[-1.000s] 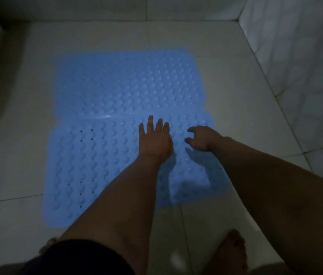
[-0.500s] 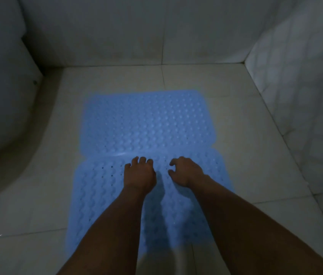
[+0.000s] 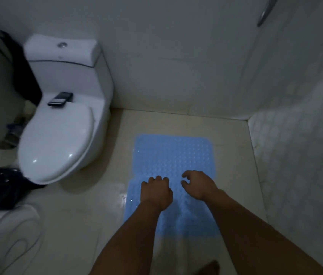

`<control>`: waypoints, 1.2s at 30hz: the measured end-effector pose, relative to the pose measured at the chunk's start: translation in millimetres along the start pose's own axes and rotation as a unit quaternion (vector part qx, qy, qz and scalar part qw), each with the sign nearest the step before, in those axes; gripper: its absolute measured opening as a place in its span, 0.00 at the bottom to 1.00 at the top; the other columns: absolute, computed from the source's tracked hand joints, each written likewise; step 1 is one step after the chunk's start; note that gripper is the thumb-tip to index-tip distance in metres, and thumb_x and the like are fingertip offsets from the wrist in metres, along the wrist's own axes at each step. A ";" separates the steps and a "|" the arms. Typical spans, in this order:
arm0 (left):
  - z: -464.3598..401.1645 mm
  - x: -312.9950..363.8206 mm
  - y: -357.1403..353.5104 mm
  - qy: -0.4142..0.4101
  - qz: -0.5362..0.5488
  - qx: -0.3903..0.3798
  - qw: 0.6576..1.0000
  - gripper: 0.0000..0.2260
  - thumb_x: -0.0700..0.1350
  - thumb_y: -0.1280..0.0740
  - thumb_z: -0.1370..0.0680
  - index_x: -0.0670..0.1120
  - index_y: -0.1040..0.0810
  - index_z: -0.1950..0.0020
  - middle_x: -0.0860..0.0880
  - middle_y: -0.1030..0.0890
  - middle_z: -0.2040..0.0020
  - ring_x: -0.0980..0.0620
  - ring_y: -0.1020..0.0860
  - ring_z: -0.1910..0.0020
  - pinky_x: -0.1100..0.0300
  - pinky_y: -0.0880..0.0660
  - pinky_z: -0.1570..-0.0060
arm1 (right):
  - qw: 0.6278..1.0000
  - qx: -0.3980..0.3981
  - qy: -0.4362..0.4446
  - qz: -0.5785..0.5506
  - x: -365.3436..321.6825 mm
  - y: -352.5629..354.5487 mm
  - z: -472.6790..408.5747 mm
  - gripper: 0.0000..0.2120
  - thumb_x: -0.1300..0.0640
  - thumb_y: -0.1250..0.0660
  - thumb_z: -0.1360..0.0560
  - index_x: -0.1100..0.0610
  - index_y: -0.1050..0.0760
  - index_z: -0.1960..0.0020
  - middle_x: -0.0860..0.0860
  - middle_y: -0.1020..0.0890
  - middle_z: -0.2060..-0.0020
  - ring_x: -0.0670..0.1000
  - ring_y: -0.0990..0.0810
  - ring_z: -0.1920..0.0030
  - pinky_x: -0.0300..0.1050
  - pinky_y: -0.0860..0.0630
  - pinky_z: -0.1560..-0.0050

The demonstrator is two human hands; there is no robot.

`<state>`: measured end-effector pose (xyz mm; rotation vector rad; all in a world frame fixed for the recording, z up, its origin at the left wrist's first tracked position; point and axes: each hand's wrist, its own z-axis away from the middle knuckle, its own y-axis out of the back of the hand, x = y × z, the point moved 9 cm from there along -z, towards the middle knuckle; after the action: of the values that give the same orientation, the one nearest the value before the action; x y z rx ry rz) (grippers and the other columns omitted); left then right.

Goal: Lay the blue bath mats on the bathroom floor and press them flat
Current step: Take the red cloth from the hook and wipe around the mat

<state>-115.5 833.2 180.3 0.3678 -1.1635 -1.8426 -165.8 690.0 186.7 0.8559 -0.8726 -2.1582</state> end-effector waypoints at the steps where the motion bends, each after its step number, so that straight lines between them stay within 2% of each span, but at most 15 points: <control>1: 25.0 -6.3 26.4 0.001 0.004 -0.004 1.000 0.20 0.55 0.43 0.17 0.48 0.28 0.28 0.45 0.24 0.32 0.42 0.26 0.34 0.45 0.30 0.37 | 1.000 -0.007 0.003 -0.003 -27.2 21.3 19.7 0.20 0.45 0.36 0.20 0.51 0.25 0.30 0.52 0.20 0.34 0.53 0.21 0.36 0.49 0.25 0.35; 5: 98.9 -40.2 96.4 0.014 -0.006 0.003 1.000 0.20 0.55 0.42 0.17 0.48 0.28 0.28 0.45 0.24 0.33 0.41 0.26 0.34 0.46 0.31 0.37 | 0.999 -0.028 0.034 0.005 -113.6 66.3 72.1 0.19 0.45 0.36 0.20 0.50 0.25 0.31 0.51 0.19 0.36 0.53 0.21 0.38 0.50 0.24 0.37; 12: 160.4 -137.2 171.2 0.124 0.043 0.068 0.989 0.20 0.55 0.40 0.19 0.49 0.26 0.30 0.45 0.23 0.33 0.42 0.24 0.33 0.48 0.29 0.36 | 0.989 -0.042 0.133 0.057 -242.0 93.9 101.2 0.19 0.44 0.36 0.20 0.50 0.24 0.32 0.51 0.19 0.37 0.53 0.22 0.37 0.50 0.24 0.36; 15: 202.8 -171.7 198.5 0.199 0.073 0.128 0.969 0.18 0.55 0.38 0.20 0.48 0.25 0.33 0.43 0.22 0.34 0.40 0.24 0.34 0.49 0.28 0.36 | 0.973 -0.051 0.202 0.098 -294.3 91.7 102.4 0.19 0.44 0.36 0.21 0.50 0.23 0.33 0.52 0.19 0.37 0.54 0.21 0.37 0.48 0.25 0.37; 18: 270.1 -199.2 207.6 0.290 0.084 0.175 0.937 0.19 0.54 0.38 0.20 0.48 0.26 0.32 0.43 0.23 0.34 0.40 0.25 0.34 0.48 0.30 0.37 | 0.945 -0.060 0.295 0.124 -356.4 79.0 117.1 0.18 0.46 0.35 0.23 0.52 0.20 0.37 0.54 0.17 0.39 0.57 0.20 0.38 0.46 0.25 0.41; 23: 452.9 -245.8 209.0 0.476 0.072 0.256 0.838 0.20 0.55 0.38 0.21 0.48 0.27 0.32 0.42 0.24 0.35 0.37 0.26 0.35 0.43 0.30 0.40 | 0.861 -0.112 0.478 0.137 -493.0 40.5 215.7 0.13 0.49 0.32 0.22 0.50 0.19 0.39 0.52 0.16 0.42 0.55 0.18 0.42 0.45 0.25 0.45; 25: 533.5 -246.4 221.2 0.541 0.048 0.302 0.784 0.19 0.55 0.38 0.22 0.48 0.24 0.35 0.43 0.23 0.37 0.37 0.24 0.39 0.44 0.28 0.44 | 0.825 -0.121 0.539 0.122 -545.2 32.2 268.9 0.09 0.52 0.30 0.23 0.50 0.17 0.44 0.53 0.14 0.46 0.55 0.17 0.45 0.45 0.25 0.49; 27: 607.9 -234.3 239.7 0.587 0.033 0.353 0.728 0.17 0.56 0.39 0.23 0.48 0.22 0.40 0.44 0.21 0.42 0.39 0.22 0.43 0.45 0.26 0.49 | 0.791 -0.145 0.588 0.086 -592.2 26.5 327.7 0.06 0.54 0.28 0.24 0.48 0.16 0.48 0.53 0.13 0.50 0.54 0.16 0.49 0.47 0.22 0.48; 29: 686.8 -205.2 254.5 0.634 0.002 0.403 0.660 0.16 0.56 0.39 0.22 0.49 0.21 0.41 0.46 0.20 0.43 0.41 0.21 0.44 0.47 0.24 0.49 | 0.737 -0.176 0.650 0.053 -632.6 22.8 412.3 0.06 0.55 0.28 0.24 0.48 0.16 0.48 0.52 0.13 0.52 0.53 0.16 0.51 0.47 0.21 0.49; 31: 769.1 -159.0 259.9 0.677 -0.035 0.460 0.574 0.16 0.56 0.38 0.22 0.50 0.20 0.40 0.48 0.18 0.44 0.43 0.20 0.47 0.48 0.22 0.50 | 0.666 -0.212 0.715 0.028 -658.8 17.9 514.1 0.04 0.56 0.29 0.23 0.47 0.18 0.52 0.51 0.15 0.54 0.50 0.18 0.54 0.45 0.25 0.53; 33: 829.1 -108.1 265.5 0.699 -0.068 0.510 0.497 0.16 0.56 0.37 0.23 0.51 0.19 0.40 0.50 0.18 0.46 0.45 0.19 0.49 0.49 0.21 0.53 | 0.609 -0.253 0.751 -0.014 -672.1 17.3 595.5 0.07 0.56 0.28 0.23 0.44 0.20 0.56 0.48 0.15 0.58 0.48 0.19 0.56 0.44 0.26 0.53; 36: 886.3 -21.9 279.4 0.699 -0.126 0.569 0.414 0.13 0.54 0.36 0.20 0.51 0.19 0.41 0.54 0.20 0.46 0.51 0.21 0.49 0.53 0.20 0.55 | 0.515 -0.374 0.768 -0.074 -665.4 21.0 710.6 0.05 0.58 0.27 0.24 0.48 0.16 0.55 0.51 0.13 0.59 0.53 0.14 0.55 0.45 0.20 0.53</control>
<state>-526.3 1310.6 863.9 2.3387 -0.7452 0.0163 -311.1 1416.8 818.2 1.7129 0.9984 -0.7836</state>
